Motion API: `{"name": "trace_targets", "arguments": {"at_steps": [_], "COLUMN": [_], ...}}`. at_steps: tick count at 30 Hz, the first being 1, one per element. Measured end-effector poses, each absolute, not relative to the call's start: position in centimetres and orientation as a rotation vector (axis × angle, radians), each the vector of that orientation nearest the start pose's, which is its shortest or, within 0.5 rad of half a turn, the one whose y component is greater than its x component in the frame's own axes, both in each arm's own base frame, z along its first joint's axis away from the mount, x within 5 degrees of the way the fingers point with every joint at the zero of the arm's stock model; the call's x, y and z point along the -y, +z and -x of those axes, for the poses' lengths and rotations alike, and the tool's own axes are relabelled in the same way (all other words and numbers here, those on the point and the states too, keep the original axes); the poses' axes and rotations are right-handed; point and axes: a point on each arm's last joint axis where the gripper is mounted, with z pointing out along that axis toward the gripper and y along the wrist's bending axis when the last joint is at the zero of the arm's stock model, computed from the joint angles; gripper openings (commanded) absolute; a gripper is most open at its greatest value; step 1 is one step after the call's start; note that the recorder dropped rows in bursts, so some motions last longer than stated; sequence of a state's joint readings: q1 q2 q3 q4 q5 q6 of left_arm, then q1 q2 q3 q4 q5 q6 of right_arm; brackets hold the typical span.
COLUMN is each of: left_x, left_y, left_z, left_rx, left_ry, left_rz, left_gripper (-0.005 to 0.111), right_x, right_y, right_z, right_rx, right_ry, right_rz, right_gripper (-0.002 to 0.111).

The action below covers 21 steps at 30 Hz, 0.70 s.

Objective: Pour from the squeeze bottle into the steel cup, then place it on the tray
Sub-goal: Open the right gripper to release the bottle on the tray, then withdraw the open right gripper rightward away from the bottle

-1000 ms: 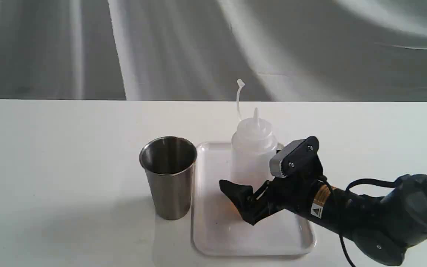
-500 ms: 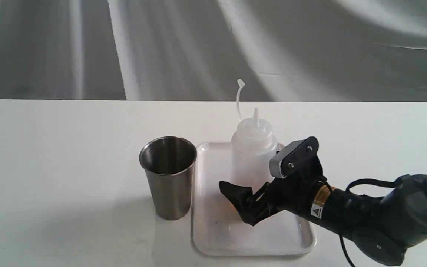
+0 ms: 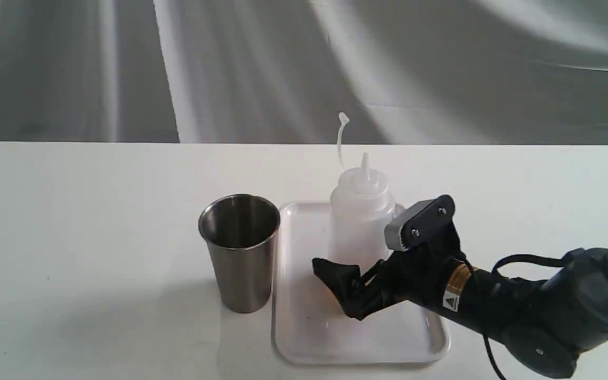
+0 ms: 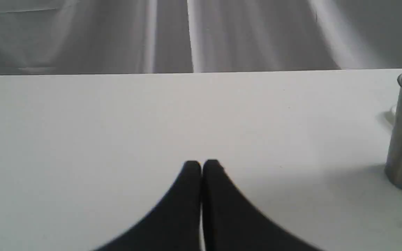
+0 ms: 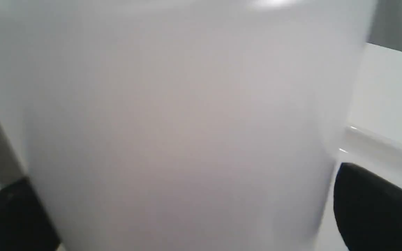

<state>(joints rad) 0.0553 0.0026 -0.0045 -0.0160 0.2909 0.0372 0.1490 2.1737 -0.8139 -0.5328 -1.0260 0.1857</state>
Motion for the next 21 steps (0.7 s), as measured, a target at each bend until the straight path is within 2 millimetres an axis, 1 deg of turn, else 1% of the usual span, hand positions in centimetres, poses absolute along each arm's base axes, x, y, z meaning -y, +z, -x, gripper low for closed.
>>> {"name": "trace_targets", "arguments": {"at_steps": [3, 9, 16, 21], "left_x": [-0.3, -0.3, -0.3, -0.3], "left_y": [18.8, 18.8, 18.8, 18.8], "left_z": [-5.5, -5.5, -5.5, -5.5], "left_rx": [-1.773, -1.773, -1.773, -1.773], "left_ry": [0.052, 0.052, 0.052, 0.052], "left_rz": [0.026, 0.026, 0.026, 0.026], "left_gripper": [0.0, 0.0, 0.0, 0.0], "right_x": [-9.3, -9.2, -8.9, -8.6], "right_y": [8.0, 9.2, 9.2, 10.0], "right_z": [-35.4, -34.5, -33.0, -32.3], "right_rx": [-1.786, -1.775, -1.825, -1.846], "right_ry": [0.44, 0.419, 0.416, 0.394], "right_rz": [0.555, 0.574, 0.582, 0.588], "right_gripper": [0.101, 0.101, 0.101, 0.101]}}
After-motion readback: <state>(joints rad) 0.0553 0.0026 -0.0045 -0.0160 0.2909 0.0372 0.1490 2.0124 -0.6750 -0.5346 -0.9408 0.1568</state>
